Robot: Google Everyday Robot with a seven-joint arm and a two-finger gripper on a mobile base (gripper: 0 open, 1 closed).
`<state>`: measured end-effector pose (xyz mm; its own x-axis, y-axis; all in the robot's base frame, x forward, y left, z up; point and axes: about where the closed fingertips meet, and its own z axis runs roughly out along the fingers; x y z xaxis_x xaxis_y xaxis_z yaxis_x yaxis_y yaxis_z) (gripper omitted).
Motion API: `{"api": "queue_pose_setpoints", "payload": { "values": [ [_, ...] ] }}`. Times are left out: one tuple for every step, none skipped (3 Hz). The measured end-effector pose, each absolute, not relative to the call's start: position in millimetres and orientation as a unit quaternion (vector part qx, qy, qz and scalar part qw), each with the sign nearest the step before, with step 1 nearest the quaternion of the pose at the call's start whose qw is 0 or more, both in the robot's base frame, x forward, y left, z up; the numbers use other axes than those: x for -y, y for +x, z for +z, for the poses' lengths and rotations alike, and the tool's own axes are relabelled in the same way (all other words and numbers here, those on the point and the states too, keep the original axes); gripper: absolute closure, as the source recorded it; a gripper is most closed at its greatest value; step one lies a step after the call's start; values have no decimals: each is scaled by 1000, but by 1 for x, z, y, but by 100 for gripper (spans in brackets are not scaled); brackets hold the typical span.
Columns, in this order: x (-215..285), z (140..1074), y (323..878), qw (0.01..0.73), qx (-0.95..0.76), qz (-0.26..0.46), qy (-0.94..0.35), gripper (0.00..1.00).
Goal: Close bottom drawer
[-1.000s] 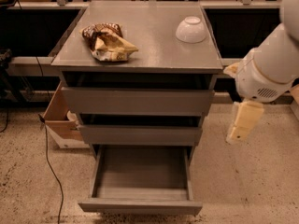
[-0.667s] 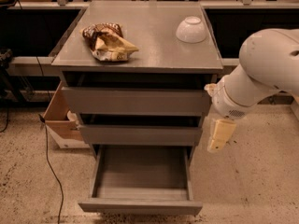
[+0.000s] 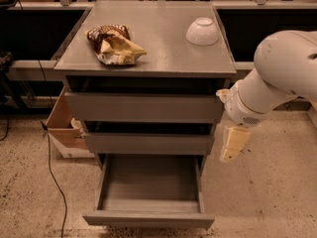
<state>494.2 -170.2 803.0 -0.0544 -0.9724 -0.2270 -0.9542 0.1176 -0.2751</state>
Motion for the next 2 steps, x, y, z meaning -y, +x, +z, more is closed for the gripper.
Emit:
{"api": "queue_pose_setpoints", "payload": {
  "values": [
    [177, 756, 501, 170, -738, -25, -653, 0],
    [188, 684, 513, 174, -737, -36, -652, 0]
  ]
}}
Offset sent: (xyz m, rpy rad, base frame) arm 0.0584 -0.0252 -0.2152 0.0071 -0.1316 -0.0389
